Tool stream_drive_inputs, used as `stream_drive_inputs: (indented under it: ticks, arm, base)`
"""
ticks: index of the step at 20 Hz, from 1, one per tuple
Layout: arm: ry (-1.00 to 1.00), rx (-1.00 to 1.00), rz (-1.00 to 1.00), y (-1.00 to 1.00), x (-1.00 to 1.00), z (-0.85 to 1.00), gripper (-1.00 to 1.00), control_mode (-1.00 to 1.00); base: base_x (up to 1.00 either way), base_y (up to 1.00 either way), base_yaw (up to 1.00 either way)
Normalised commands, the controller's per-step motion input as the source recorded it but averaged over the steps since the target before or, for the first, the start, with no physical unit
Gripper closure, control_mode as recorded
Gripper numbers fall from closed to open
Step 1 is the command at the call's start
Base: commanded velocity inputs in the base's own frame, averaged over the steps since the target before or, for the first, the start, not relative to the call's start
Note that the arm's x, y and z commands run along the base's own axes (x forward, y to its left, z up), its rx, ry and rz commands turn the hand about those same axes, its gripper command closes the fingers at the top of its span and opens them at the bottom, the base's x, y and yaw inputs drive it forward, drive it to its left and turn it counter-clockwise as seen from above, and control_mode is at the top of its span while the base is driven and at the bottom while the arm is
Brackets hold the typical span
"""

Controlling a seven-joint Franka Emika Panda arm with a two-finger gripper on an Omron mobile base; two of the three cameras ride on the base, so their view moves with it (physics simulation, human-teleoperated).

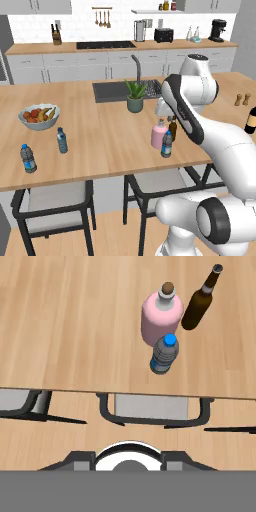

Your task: Move the plastic bottles in the middle to the plastics group, and the glass bottles in the middle to the glass group.

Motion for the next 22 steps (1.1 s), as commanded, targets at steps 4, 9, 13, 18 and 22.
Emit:
stream_drive_inputs:
  ticks: [4,9,13,18,22]
  arm:
    - [0.06,0.0,0.0,-0.13,-0.19,-0.16,-1.0,-1.0]
    - [0.0,0.0,0.0,-0.33,-0.1,-0.51,-1.0,-1.0]
    - [0.0,-0.07,0.0,-0.51,0.24,0.0,-1.0,-1.0]
    - [0.0,-0.04,0.0,-0.08,0.41,0.0,-1.0,-1.0]
    - [0.0,-0.02,0.0,0.0,0.58,-0.16,-1.0,-1.0]
  base:
    - [0.0,0.0,0.0]
    - [0.0,0.0,0.0]
    - [0.0,0.0,0.0]
    - [0.0,0.0,0.0]
    - [0.0,0.0,0.0]
